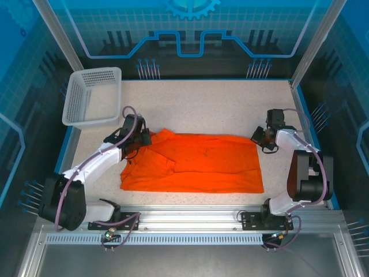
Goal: Fold and stack the t-shirts
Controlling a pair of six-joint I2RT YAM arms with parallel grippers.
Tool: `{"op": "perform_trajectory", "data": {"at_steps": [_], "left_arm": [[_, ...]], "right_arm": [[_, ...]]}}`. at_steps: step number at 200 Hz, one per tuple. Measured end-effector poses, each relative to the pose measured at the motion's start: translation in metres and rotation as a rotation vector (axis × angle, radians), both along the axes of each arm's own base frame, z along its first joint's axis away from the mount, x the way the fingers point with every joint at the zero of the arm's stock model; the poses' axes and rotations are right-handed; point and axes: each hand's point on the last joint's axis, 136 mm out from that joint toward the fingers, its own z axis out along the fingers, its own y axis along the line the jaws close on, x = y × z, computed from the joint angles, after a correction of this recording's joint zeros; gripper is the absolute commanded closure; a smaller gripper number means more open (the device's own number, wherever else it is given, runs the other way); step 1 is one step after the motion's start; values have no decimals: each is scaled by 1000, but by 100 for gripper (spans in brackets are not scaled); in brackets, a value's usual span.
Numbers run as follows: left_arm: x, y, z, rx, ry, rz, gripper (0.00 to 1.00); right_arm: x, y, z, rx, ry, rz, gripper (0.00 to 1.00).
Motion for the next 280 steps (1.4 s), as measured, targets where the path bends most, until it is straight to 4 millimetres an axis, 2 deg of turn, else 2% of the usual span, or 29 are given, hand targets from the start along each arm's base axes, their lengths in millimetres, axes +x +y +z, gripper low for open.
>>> {"op": "perform_trajectory", "data": {"at_steps": [35, 63, 105, 147, 155, 169, 181, 194, 211, 228, 247, 264, 280], "left_arm": [[-26, 9, -13, -51, 23, 73, 100], [-46, 15, -19, -87, 23, 114, 100], [-51, 15, -10, -127, -6, 131, 100], [-62, 13, -25, -148, 46, 134, 100], [-64, 12, -27, -153, 53, 133, 93], [-66, 11, -30, -166, 66, 141, 73], [-70, 13, -33, -175, 78, 161, 72], [-75, 19, -33, -168, 84, 196, 73], [-78, 28, -26, -159, 60, 246, 70], [-78, 39, -16, -155, 26, 300, 61], [-69, 50, -2, -164, -7, 353, 66], [-52, 53, 8, -167, 5, 374, 70], [-28, 48, 13, -165, 43, 363, 64]], "right_arm": [[0, -1, 0, 5, -6, -14, 100], [-10, -2, -9, 13, 19, -23, 100], [-13, -4, -12, 17, 29, -31, 100], [-13, -4, -12, 17, 29, -31, 100], [-13, -4, -12, 17, 29, -31, 100], [-13, -5, -12, 20, 29, -35, 100], [-14, -6, -12, 27, 29, -42, 100], [-14, -6, -14, 48, 25, -56, 94], [-18, -10, -19, 92, 26, -91, 75], [-27, -19, -25, 140, 32, -154, 73], [-39, -28, -25, 182, 19, -220, 70], [-41, -30, -12, 202, -29, -250, 68], [-36, -26, 9, 205, -99, -236, 65]]}}
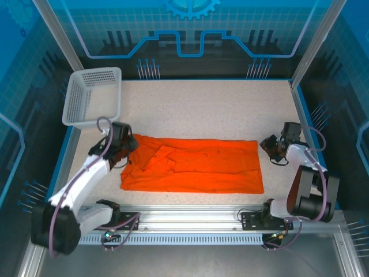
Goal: Fold and stack the t-shirts
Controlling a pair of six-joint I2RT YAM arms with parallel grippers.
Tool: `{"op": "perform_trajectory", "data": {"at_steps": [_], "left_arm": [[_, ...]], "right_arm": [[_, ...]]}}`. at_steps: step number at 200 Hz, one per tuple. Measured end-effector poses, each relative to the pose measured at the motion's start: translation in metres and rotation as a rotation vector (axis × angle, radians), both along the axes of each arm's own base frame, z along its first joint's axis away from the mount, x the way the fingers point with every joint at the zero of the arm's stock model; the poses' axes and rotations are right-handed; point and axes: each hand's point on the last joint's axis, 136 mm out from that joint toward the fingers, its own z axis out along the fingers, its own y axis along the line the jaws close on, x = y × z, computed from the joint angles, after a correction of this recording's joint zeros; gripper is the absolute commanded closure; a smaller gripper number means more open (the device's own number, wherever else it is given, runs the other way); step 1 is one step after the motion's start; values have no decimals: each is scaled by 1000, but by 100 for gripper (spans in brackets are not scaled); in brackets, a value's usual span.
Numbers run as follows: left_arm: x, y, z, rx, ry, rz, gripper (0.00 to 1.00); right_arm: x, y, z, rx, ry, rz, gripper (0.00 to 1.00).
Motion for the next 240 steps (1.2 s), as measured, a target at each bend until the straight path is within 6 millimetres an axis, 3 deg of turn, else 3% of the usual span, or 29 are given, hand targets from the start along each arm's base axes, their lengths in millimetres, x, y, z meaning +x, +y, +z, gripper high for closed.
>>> {"op": "perform_trajectory", "data": {"at_steps": [31, 54, 81, 119, 194, 231, 240], "left_arm": [[53, -14, -5, 5, 75, -54, 50], [71, -12, -28, 9, 142, -59, 41], [74, 3, -63, 3, 240, -41, 39], [71, 15, -88, -10, 309, -35, 41], [82, 20, -88, -11, 266, -43, 100], [75, 42, -97, 15, 281, 24, 100], [71, 46, -99, 29, 289, 36, 89]], "right_arm": [[19, 30, 29, -35, -71, 121, 65], [42, 61, 34, -51, -57, 261, 68], [63, 83, 13, -63, 18, 366, 71], [57, 84, -27, -68, 167, 404, 73], [56, 73, -47, -85, 270, 395, 74], [61, 65, -46, -71, 274, 356, 73], [61, 63, -46, -66, 274, 347, 72]]}}
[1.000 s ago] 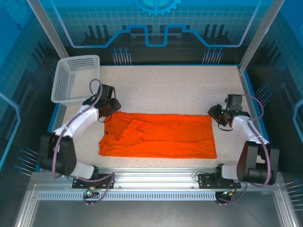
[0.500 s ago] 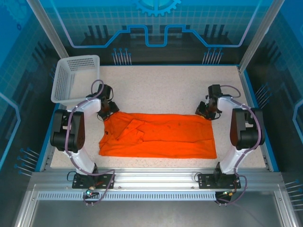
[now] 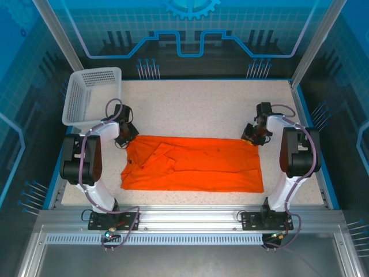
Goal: Fold and stack the t-shirts
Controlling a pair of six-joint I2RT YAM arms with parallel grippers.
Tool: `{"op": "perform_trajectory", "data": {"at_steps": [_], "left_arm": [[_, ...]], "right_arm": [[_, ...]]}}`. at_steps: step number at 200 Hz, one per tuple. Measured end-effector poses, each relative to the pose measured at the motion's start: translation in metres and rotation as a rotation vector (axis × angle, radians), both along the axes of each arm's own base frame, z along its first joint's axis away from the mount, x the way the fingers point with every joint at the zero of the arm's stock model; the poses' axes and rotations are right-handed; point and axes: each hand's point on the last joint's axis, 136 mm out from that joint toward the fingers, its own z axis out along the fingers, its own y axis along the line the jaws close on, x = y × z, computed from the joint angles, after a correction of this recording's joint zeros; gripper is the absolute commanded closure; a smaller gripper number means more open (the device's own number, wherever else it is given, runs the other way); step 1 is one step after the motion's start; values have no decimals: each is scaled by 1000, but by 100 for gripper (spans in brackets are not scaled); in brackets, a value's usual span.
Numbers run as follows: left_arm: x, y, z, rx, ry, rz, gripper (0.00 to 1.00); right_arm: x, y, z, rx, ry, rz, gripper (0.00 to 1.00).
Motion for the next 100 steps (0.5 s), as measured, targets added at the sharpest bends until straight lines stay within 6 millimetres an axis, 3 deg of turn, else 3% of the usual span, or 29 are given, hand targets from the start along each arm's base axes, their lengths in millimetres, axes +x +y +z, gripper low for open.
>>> {"op": "perform_trajectory", "data": {"at_steps": [30, 42, 64, 81, 100], "left_arm": [[-5, 6, -2, 26, 9, 24, 79], [-5, 7, -1, 29, 6, 35, 65], [-5, 9, 5, 33, -2, 37, 50], [-3, 9, 24, 31, -43, 46, 42], [-2, 8, 59, 38, -128, 44, 36]], "right_arm": [[1, -2, 1, 18, 0, -23, 65], [2, -1, 1, 31, -4, -25, 58], [2, 1, 7, 52, -43, -31, 45], [-4, 1, 19, 51, -92, -25, 37], [-4, 9, 49, 50, -205, 9, 35]]}}
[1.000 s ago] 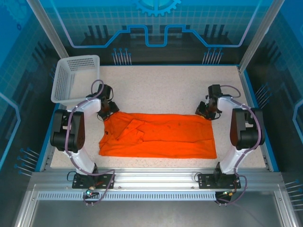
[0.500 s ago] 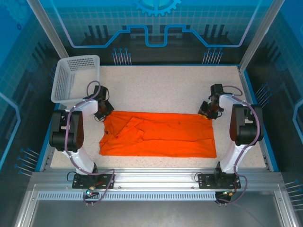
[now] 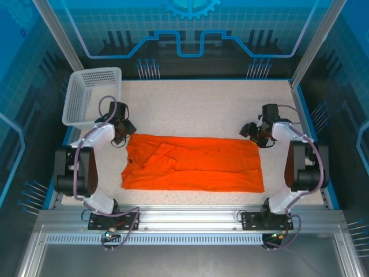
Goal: Fold and stack the t-shirts
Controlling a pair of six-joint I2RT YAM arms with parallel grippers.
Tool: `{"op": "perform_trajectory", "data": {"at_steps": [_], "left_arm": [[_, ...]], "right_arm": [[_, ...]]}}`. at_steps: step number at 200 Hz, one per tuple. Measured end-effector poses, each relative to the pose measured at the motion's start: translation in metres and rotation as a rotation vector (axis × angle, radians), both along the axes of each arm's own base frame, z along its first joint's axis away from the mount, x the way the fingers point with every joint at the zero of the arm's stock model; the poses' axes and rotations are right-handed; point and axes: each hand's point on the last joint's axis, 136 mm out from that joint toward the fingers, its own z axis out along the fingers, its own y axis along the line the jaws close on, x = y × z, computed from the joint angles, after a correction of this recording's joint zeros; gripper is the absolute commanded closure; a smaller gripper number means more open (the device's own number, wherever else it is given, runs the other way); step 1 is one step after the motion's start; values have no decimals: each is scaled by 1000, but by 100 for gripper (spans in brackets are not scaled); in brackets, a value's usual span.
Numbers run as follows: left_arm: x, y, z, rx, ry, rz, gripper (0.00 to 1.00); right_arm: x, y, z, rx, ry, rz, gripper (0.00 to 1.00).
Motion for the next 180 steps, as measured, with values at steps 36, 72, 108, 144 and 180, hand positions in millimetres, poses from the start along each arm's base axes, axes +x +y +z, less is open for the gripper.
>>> {"op": "perform_trajectory", "data": {"at_steps": [36, 72, 108, 144, 180], "left_arm": [[-2, -42, 51, -22, -145, -89, 52], [-18, -101, 18, -109, -62, -251, 67], [-35, -107, -44, -124, 108, -276, 68], [-35, -102, -65, -160, 145, -258, 71], [-30, -101, -66, -184, 128, -254, 71]], "right_arm": [[10, 93, 61, 49, -250, 293, 47], [12, 237, 68, 128, -283, 706, 57], [16, 335, 50, 152, -257, 939, 58], [20, 377, 26, 142, -209, 1036, 59], [18, 389, 2, 124, -149, 1076, 56]]}}
